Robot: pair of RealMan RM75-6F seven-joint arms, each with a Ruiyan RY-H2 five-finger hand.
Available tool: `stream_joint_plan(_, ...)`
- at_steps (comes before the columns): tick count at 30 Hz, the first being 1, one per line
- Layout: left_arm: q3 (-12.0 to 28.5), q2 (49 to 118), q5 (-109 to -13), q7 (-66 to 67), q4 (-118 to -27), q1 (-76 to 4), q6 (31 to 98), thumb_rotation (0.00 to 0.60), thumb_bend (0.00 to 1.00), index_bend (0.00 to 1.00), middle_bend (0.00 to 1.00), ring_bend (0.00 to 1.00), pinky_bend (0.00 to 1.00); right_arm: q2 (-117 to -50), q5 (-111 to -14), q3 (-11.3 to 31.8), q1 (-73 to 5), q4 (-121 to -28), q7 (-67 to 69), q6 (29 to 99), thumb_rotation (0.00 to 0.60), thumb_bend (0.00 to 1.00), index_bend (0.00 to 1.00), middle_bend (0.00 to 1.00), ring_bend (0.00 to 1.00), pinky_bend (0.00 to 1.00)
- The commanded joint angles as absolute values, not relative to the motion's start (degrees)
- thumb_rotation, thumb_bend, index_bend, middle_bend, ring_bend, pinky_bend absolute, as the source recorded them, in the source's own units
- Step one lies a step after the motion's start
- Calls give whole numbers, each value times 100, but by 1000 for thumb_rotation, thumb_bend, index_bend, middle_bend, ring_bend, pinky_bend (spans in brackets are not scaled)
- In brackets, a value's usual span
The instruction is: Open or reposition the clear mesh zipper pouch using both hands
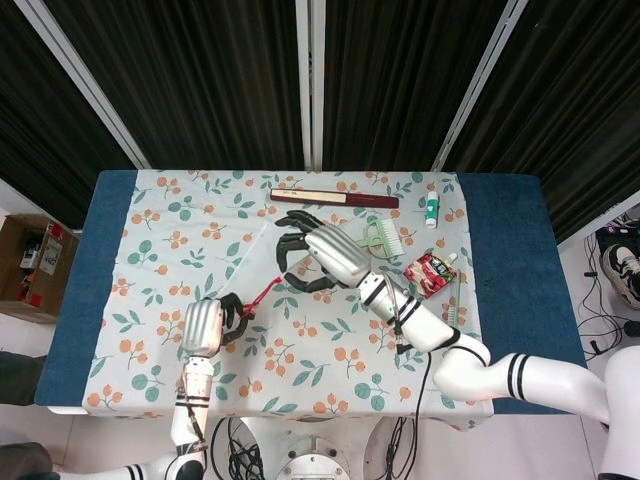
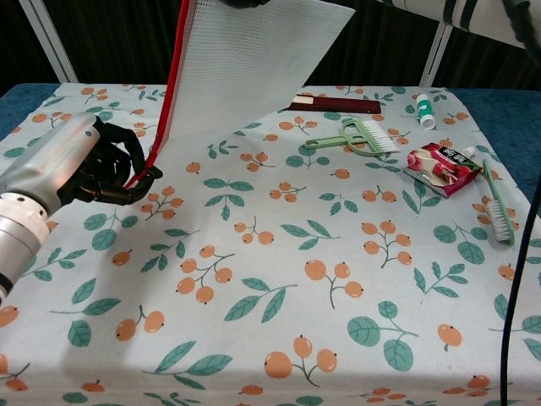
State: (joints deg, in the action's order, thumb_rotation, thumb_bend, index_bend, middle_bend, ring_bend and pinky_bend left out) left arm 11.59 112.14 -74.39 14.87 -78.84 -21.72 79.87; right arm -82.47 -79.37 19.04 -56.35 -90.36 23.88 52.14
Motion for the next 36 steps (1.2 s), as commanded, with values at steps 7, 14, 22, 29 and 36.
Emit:
stream_joint_plan(7, 1252, 11292, -7158, 1815, -7285, -2436, 7446, 600, 440, 766, 801, 720, 613, -7857, -8349, 1618, -5285, -9366, 2664, 5568, 600, 431, 907, 452, 152, 82)
stream_joint_plan(14, 1459, 11306, -6814, 2074, -6855, -2649, 7056, 600, 444, 766, 800, 718, 613, -7653, -8586, 1508, -5132, -9477, 2955, 5779, 600, 432, 910, 455, 156, 82)
stream_joint_plan(22, 1585, 11268, -6519, 2226, -6656, -2749, 6853, 600, 444, 767, 798, 715, 613, -7405, -8780, 1491, -5010, -9569, 3342, 6010, 600, 431, 915, 458, 163, 82)
stream_joint_plan(29, 1639, 11243, -6336, 2325, -6526, -2804, 6780, 600, 446, 766, 798, 715, 613, -7201, -8861, 1491, -4892, -9618, 3623, 6214, 600, 430, 917, 461, 164, 82)
stream_joint_plan(36, 1712, 11193, -6201, 2448, -6457, -2845, 6810, 600, 446, 766, 794, 711, 613, -7108, -8960, 1472, -4835, -9600, 3767, 6353, 600, 428, 918, 461, 165, 82)
